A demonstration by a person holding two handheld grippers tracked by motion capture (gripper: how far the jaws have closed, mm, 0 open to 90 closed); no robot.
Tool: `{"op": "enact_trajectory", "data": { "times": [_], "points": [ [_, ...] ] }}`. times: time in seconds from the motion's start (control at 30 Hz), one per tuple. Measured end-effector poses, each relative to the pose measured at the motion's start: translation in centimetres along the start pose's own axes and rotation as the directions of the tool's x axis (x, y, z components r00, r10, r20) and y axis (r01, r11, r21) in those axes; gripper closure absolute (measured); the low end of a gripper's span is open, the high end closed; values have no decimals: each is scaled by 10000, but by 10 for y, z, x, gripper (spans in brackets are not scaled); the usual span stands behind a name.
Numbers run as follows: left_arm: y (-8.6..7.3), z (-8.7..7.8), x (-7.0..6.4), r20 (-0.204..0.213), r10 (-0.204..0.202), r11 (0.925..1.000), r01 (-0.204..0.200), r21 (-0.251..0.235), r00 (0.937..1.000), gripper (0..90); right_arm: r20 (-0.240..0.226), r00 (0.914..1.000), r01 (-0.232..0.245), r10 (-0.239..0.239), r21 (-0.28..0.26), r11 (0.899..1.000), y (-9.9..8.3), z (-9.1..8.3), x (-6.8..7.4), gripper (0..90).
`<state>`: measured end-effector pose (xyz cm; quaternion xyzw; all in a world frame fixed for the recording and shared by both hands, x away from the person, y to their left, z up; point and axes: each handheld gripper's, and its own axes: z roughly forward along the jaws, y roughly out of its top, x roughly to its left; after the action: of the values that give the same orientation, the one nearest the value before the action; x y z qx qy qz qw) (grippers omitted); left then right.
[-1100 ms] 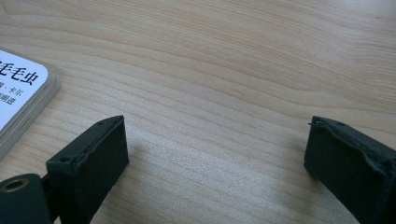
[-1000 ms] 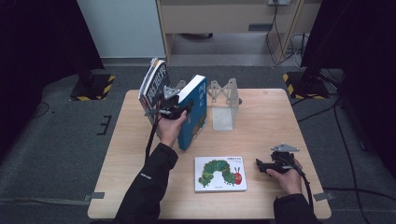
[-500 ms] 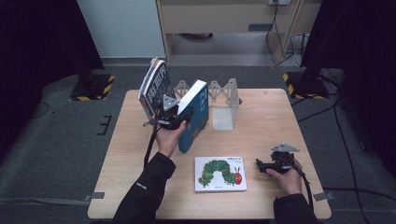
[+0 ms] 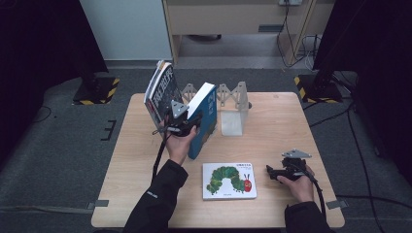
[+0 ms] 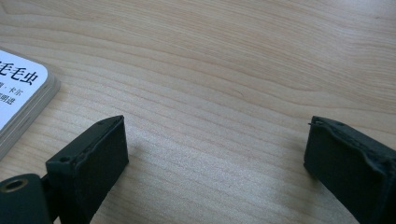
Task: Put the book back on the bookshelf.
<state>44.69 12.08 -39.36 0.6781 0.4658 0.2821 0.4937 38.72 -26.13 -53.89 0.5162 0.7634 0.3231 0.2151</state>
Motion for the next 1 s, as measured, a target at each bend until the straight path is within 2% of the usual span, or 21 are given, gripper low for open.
{"op": "enact_trajectory", "data": {
  "times": [0.3, 0.53, 0.77, 0.8, 1.0],
  "points": [
    [4, 15, 1, -160, -274, 9996, 272, -113, 9995, 586, 8, 10000, 3, -3, -2, 10000, 0, 0, 0, 65],
    [7, 25, 3, -283, -307, 9994, 301, -185, 9991, 585, 1, 10000, -15, 15, 14, 10000, 0, 0, 0, 64],
    [3, 24, 3, -93, -249, 9991, 245, -352, 9996, 577, 16, 10000, -4, 4, -18, 10000, 0, 0, 0, 64],
    [1, 22, 2, 11, -370, 9987, 370, -345, 9993, 573, 17, 10000, -2, 2, -20, 10000, 0, 0, 0, 64],
    [-10, 11, 5, 400, -533, 9977, 550, -408, 9978, 551, 9, 10000, -8, 8, -6, 10000, 0, 0, 0, 64]
  ]
}}
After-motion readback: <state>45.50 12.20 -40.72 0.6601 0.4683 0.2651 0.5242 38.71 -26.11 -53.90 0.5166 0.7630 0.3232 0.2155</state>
